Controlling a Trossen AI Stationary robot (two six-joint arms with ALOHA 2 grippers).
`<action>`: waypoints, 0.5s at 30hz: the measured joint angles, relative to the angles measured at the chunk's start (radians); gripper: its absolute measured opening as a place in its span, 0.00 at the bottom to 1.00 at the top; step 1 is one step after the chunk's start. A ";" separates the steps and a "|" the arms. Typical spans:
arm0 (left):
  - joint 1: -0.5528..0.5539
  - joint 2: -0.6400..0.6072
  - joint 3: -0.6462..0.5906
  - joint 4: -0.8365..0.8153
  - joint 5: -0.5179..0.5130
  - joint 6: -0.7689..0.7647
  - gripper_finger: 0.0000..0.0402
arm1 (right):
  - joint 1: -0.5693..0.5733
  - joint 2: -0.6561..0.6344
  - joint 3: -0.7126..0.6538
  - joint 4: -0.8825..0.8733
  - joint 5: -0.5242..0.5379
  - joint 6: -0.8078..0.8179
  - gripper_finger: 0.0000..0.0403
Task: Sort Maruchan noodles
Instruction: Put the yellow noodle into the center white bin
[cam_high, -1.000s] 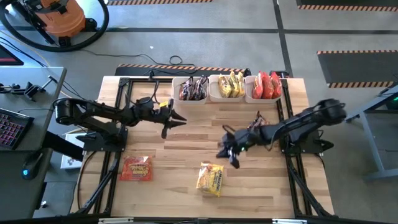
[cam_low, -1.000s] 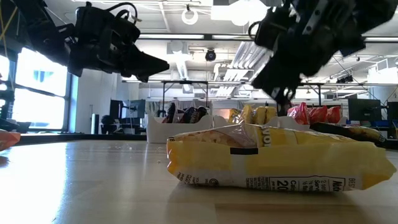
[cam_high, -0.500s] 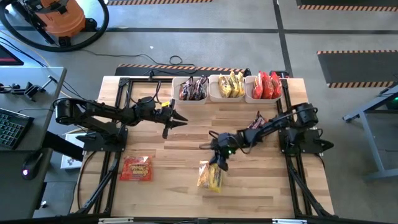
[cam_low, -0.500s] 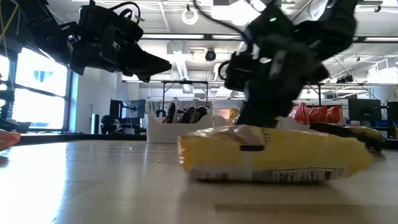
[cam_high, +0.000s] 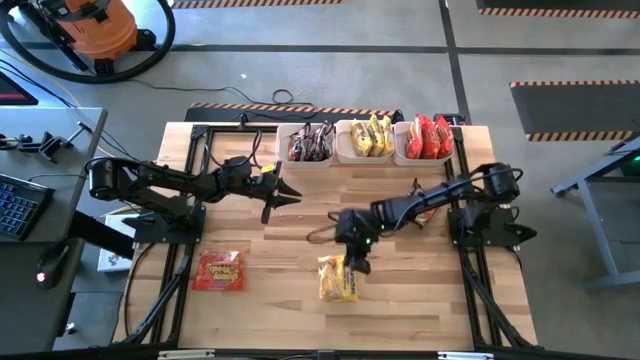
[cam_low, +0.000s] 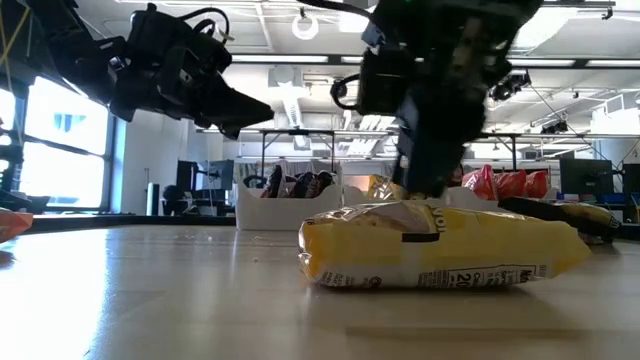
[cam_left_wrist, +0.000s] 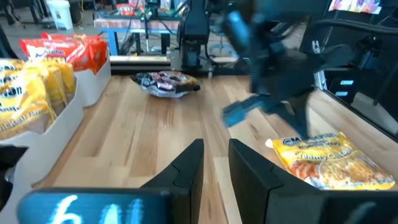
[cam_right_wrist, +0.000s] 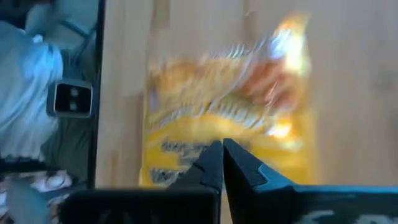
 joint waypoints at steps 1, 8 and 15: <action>0.000 0.000 0.000 -0.006 0.000 -0.001 0.16 | 0.020 0.005 -0.004 0.002 0.000 0.026 0.00; 0.000 0.004 0.030 -0.081 0.015 -0.040 0.16 | 0.076 0.063 -0.009 0.001 0.122 0.077 0.00; -0.018 0.084 0.098 -0.139 0.027 -0.097 0.17 | -0.004 0.068 -0.009 0.035 0.286 -0.001 0.00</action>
